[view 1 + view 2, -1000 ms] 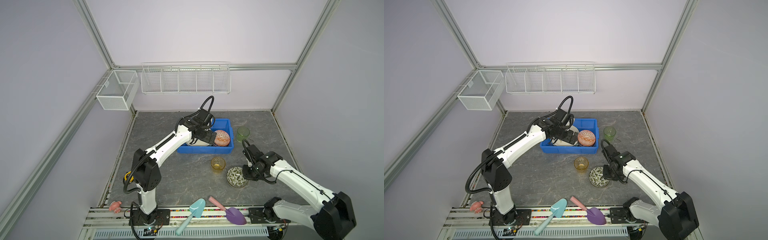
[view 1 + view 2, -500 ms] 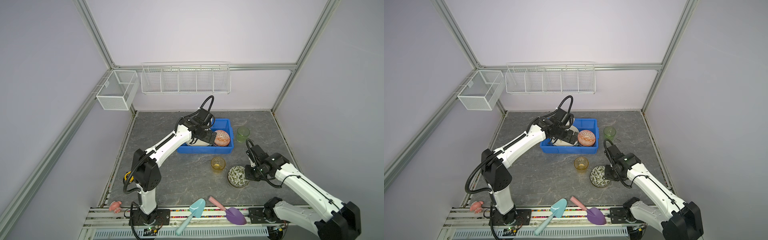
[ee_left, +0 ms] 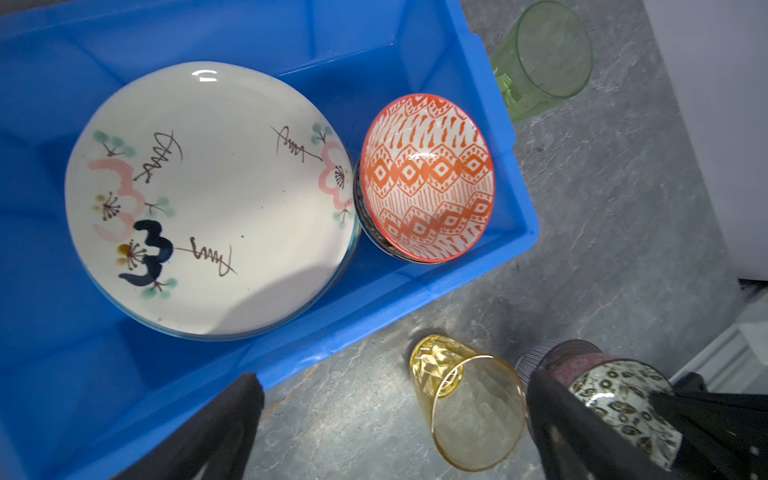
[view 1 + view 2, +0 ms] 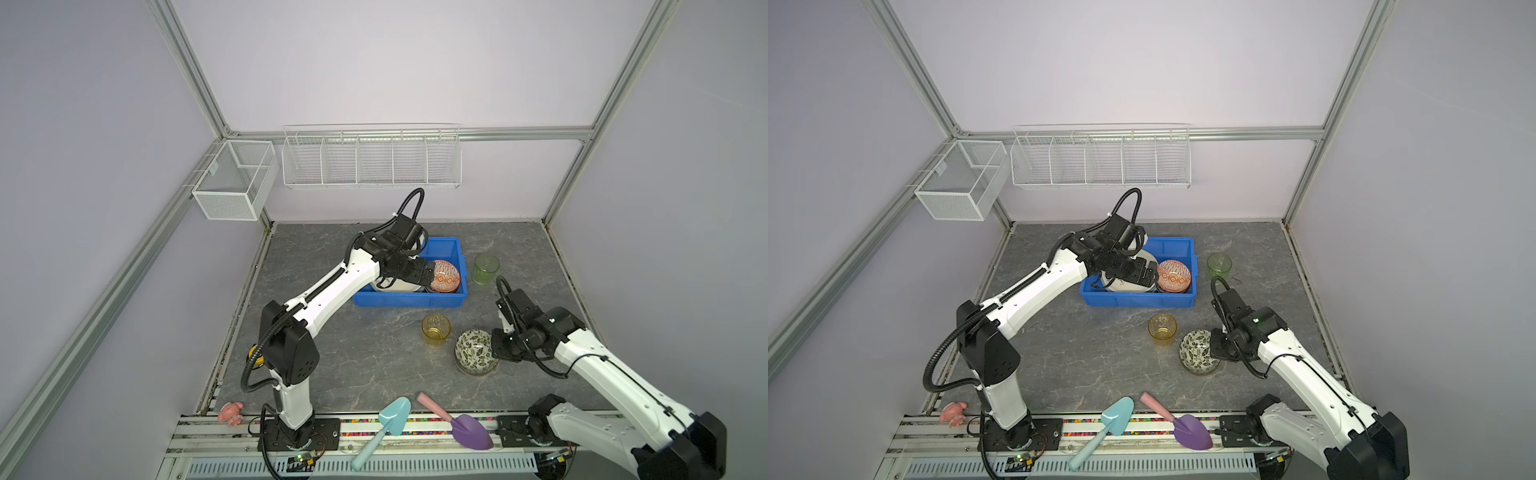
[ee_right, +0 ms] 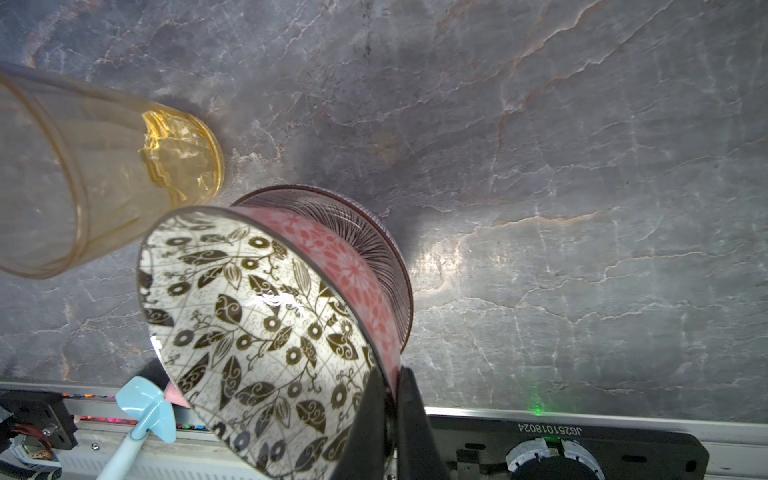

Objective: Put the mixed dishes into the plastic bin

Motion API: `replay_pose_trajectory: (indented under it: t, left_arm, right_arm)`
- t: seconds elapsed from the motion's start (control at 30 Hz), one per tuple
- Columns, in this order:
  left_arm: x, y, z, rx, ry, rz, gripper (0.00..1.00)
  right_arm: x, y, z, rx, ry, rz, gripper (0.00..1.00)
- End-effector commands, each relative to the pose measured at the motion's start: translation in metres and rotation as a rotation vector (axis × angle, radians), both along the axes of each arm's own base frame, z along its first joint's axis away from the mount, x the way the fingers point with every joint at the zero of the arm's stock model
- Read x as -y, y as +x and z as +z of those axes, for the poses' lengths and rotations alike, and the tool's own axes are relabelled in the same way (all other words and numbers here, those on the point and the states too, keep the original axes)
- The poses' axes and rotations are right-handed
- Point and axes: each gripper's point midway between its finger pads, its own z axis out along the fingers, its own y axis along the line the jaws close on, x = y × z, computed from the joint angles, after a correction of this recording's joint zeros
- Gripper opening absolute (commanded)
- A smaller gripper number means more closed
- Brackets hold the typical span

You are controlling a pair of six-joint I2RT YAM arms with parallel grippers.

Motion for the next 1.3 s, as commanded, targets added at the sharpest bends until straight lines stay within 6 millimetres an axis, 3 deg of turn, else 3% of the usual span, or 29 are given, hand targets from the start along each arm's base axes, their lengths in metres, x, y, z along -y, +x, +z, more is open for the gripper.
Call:
replay_pose_trajectory:
  t: [0.0, 0.2, 0.33, 0.83, 1.27]
  left_arm:
    - [0.007, -0.039, 0.015, -0.066, -0.056, -0.015, 1.0]
    - [0.037, -0.093, 0.001, -0.131, -0.046, -0.079, 1.0]
    - [0.058, -0.113, -0.015, -0.186, -0.058, -0.107, 0.95]
    - [0.088, -0.131, -0.054, -0.253, -0.023, -0.157, 0.72]
    - [0.096, -0.134, -0.066, -0.27, -0.01, -0.171, 0.37]
  right_arm:
    - [-0.01, 0.006, 0.019, 0.057, 0.077, 0.011, 0.07]
    - [-0.014, 0.011, 0.045, 0.109, 0.109, 0.028, 0.07]
    - [-0.015, 0.011, 0.056, 0.13, 0.122, 0.037, 0.07]
    - [-0.014, 0.016, 0.067, 0.152, 0.121, 0.043, 0.07]
    - [-0.015, 0.021, 0.067, 0.15, 0.129, 0.047, 0.07]
